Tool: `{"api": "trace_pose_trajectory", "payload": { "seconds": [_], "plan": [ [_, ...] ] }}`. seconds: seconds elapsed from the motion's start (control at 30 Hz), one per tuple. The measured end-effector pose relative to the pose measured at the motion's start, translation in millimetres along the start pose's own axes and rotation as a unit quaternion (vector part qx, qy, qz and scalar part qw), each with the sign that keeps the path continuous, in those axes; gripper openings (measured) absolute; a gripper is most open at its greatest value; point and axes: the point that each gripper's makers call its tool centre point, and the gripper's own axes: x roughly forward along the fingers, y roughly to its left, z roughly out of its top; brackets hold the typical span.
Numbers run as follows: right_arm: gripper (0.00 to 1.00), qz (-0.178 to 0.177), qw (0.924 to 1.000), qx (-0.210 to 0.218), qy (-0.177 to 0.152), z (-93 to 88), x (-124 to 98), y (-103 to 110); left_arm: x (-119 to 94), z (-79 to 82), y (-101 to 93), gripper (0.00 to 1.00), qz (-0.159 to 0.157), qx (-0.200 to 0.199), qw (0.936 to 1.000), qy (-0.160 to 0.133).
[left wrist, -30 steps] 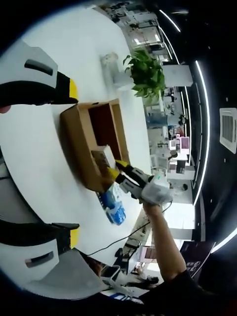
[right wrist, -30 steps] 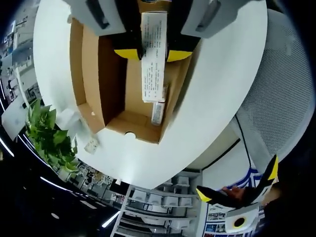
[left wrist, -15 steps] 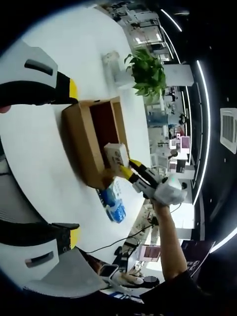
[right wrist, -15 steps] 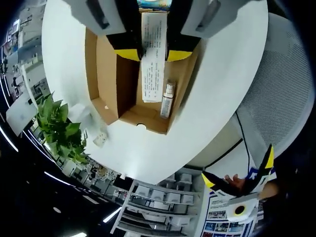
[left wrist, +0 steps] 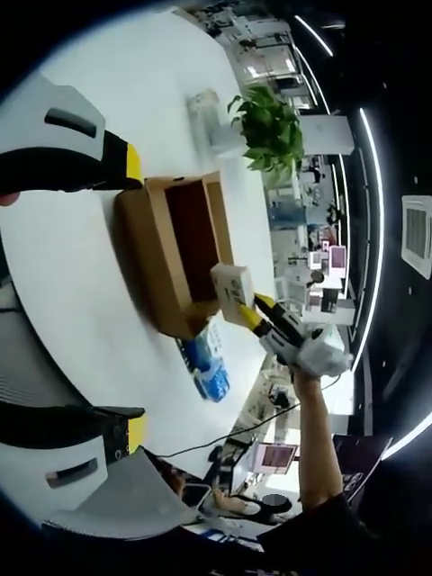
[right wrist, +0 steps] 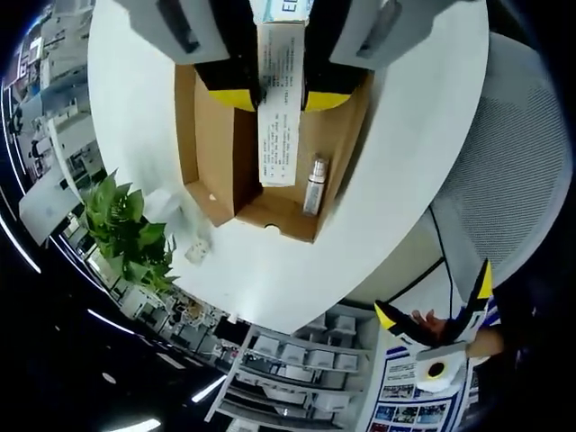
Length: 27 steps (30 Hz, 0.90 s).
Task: Operate the shoe box by opening the lid, removing the specified soft item, and placing it in the target area until the item is outside and the box remains undamaged.
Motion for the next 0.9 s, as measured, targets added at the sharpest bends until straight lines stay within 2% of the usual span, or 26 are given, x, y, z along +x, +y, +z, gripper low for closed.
{"api": "trace_pose_trajectory", "payload": {
  "seconds": [0.9],
  "plan": [
    [0.14,-0.036,0.9992,0.008,0.016,-47.5,-54.9,-21.4,2.4,1.1,-8.4,0.99,-0.009,0.002,1.0000,0.001]
  ]
}}
